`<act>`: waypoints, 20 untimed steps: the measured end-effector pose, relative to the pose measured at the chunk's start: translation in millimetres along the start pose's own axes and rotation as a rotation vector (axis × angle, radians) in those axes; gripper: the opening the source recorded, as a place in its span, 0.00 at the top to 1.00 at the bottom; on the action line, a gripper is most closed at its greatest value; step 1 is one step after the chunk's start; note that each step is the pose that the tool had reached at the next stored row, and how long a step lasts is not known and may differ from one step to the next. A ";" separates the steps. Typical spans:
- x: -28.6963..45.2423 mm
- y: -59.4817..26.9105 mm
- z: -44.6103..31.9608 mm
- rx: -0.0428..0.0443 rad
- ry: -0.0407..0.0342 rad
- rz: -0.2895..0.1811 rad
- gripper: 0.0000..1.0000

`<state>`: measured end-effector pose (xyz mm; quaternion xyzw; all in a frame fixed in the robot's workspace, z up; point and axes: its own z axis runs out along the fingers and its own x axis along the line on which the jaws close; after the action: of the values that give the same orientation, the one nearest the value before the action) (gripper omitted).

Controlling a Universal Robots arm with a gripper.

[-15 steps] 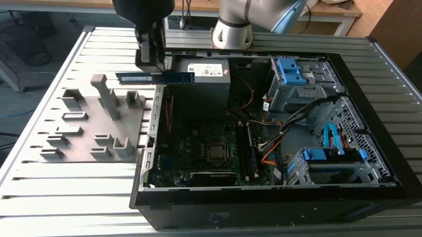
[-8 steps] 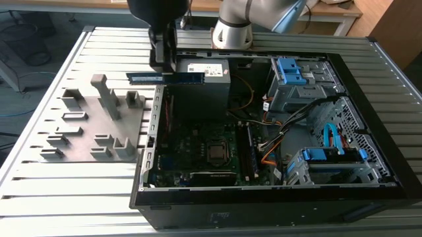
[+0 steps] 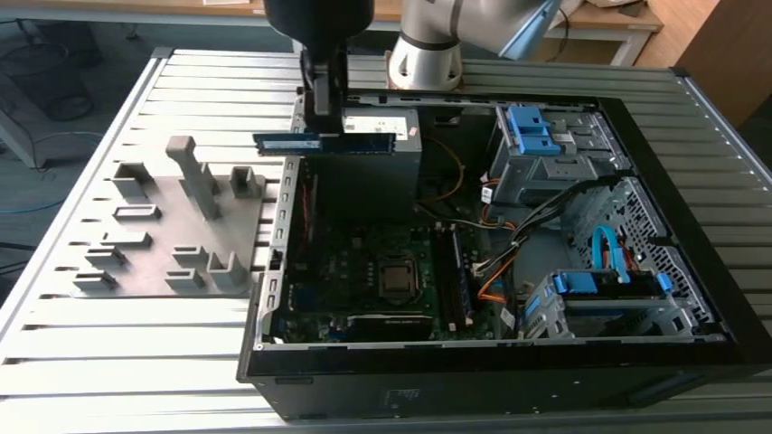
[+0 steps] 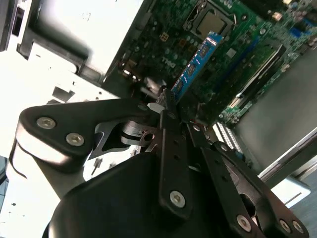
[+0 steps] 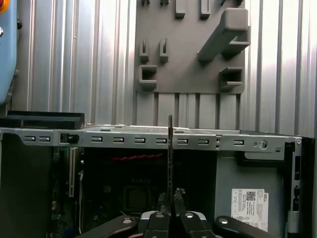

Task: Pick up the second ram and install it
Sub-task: 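Pick up the second ram and move it above second insertion slot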

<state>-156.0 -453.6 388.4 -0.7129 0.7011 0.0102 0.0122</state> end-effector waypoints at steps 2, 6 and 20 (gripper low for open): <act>0.1 -5.1 0.0 -0.0001 0.0001 0.000 0.86; 0.3 -15.0 0.0 -0.0001 0.0000 0.000 0.86; 0.8 -47.1 0.1 -0.0002 0.0000 0.000 0.86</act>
<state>-109.0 -453.6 388.5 -0.7129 0.7011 0.0103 0.0122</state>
